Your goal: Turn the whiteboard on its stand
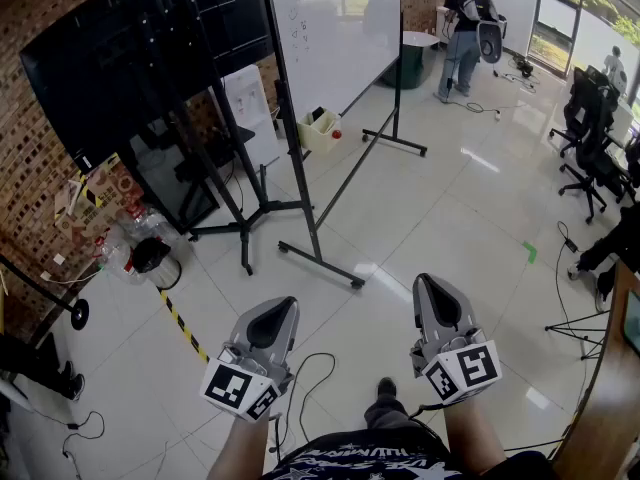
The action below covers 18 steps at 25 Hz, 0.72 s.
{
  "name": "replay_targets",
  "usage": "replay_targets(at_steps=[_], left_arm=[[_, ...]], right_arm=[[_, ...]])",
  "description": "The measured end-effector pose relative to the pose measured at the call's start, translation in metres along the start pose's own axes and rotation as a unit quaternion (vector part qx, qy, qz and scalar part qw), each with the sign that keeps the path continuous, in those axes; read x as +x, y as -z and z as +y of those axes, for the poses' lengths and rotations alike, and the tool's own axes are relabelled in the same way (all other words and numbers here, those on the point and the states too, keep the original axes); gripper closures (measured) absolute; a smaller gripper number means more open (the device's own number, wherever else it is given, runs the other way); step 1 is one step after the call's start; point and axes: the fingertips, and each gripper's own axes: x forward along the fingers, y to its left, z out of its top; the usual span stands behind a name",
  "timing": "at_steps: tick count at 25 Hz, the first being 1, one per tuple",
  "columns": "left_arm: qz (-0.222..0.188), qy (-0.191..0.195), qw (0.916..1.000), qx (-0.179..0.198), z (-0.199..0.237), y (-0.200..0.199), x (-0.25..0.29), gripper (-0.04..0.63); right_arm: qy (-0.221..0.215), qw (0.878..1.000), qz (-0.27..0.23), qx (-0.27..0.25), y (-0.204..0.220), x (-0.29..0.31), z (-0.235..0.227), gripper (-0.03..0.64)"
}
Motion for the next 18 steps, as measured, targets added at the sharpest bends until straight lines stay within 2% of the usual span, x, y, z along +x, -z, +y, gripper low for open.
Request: replay_targets(at_steps=[6, 10, 15, 18], left_arm=[[0.001, -0.021, 0.9997, 0.008, 0.011, -0.005, 0.067, 0.591], [0.006, -0.038, 0.9992, 0.01, 0.015, 0.0, 0.104, 0.591], [0.014, -0.042, 0.9989, 0.016, 0.021, -0.008, 0.132, 0.591], [0.017, -0.04, 0.9989, 0.014, 0.03, -0.006, 0.146, 0.591]], right_arm=[[-0.018, 1.0, 0.0, -0.009, -0.017, 0.037, -0.064, 0.609], [-0.04, 0.999, 0.018, -0.013, -0.007, 0.056, -0.09, 0.609], [-0.097, 0.995, 0.008, 0.009, -0.01, 0.09, -0.086, 0.609], [-0.114, 0.993, 0.002, 0.01, -0.009, 0.108, -0.081, 0.609]])
